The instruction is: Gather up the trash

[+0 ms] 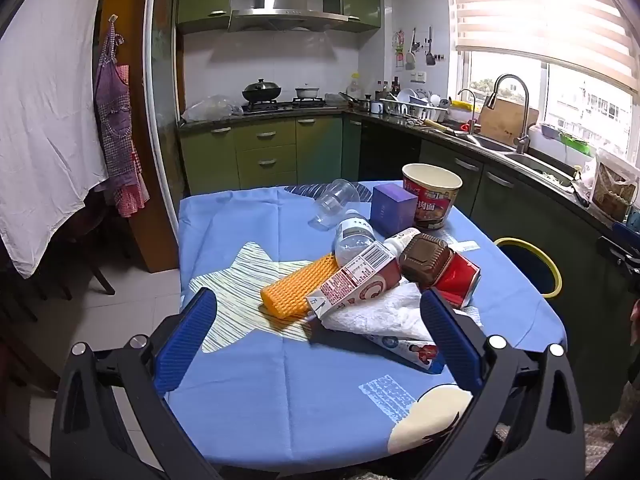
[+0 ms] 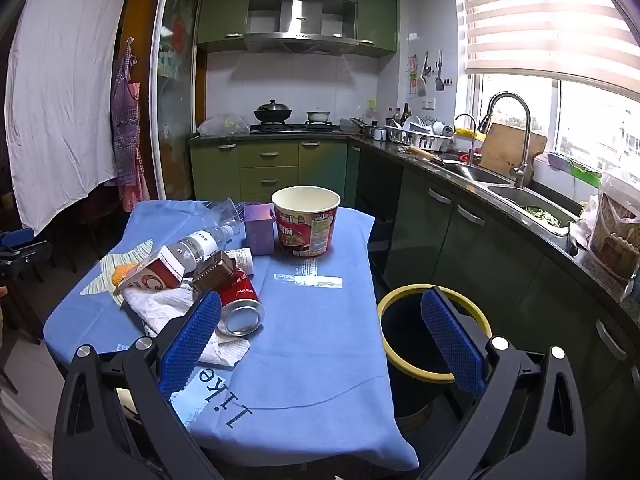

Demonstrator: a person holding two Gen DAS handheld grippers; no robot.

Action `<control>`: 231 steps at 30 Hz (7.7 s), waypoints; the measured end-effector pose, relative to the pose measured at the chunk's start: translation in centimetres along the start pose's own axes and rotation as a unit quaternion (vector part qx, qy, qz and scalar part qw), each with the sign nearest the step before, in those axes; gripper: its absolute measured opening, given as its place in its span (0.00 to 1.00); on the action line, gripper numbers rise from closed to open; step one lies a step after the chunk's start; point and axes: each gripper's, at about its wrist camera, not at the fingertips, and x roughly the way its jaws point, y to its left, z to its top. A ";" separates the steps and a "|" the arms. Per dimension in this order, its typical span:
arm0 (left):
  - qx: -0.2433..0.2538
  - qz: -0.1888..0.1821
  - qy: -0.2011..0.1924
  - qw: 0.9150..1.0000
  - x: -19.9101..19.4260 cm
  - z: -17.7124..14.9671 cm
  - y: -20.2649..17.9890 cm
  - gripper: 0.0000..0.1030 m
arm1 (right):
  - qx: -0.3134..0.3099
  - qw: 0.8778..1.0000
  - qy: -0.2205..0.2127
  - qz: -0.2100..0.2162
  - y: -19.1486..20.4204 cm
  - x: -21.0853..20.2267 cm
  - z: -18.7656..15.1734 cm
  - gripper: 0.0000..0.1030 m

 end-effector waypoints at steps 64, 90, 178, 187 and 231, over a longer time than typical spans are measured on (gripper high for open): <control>0.004 -0.021 0.005 1.000 -0.1 -0.3 -0.6 0.94 | 0.000 1.000 0.002 0.003 0.1 0.6 -0.4 0.96; 0.006 -0.024 0.008 1.000 0.0 -0.4 -0.9 0.94 | 0.002 1.000 0.005 0.003 -0.1 0.8 -0.6 0.96; -0.073 -0.031 0.101 0.992 29.9 6.9 8.7 0.94 | 0.280 0.844 0.442 -0.115 -29.2 35.0 -3.1 0.32; -0.042 -0.174 0.092 0.980 25.9 8.1 6.7 0.94 | 0.270 0.874 0.400 -0.058 -25.9 30.2 -1.1 0.35; 0.265 -0.348 0.130 0.890 17.2 7.4 -2.8 0.34 | 0.270 0.896 0.348 0.055 -21.5 23.7 -3.3 0.46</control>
